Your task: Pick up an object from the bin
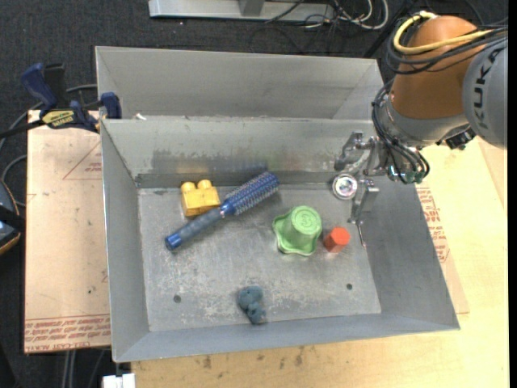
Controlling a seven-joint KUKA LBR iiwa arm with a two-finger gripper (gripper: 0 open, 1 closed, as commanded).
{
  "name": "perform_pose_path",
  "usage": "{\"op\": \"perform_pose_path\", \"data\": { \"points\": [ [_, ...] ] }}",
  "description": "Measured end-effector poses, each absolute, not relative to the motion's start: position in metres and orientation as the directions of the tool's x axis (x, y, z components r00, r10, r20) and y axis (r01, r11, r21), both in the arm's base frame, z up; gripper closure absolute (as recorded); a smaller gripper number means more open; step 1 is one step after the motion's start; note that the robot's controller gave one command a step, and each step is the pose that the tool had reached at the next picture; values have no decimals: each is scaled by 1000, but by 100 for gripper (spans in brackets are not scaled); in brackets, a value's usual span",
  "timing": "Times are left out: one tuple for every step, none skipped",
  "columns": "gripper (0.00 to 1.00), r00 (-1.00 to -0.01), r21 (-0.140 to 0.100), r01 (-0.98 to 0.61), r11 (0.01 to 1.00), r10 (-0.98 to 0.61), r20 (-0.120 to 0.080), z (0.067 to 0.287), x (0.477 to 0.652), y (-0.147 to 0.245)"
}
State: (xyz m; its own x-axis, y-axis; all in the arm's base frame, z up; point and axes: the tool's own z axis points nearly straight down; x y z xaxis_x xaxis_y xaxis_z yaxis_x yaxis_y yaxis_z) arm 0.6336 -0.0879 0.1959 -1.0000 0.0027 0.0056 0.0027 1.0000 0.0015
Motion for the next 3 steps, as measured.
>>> {"op": "perform_pose_path", "data": {
  "points": [
    [0,-981,1,196,981,196,3,108,631,-109],
    [0,-990,1,-138,990,-138,-2,78,581,-89],
    [0,-987,0,-163,987,-163,-3,77,557,-140]
  ]
}}
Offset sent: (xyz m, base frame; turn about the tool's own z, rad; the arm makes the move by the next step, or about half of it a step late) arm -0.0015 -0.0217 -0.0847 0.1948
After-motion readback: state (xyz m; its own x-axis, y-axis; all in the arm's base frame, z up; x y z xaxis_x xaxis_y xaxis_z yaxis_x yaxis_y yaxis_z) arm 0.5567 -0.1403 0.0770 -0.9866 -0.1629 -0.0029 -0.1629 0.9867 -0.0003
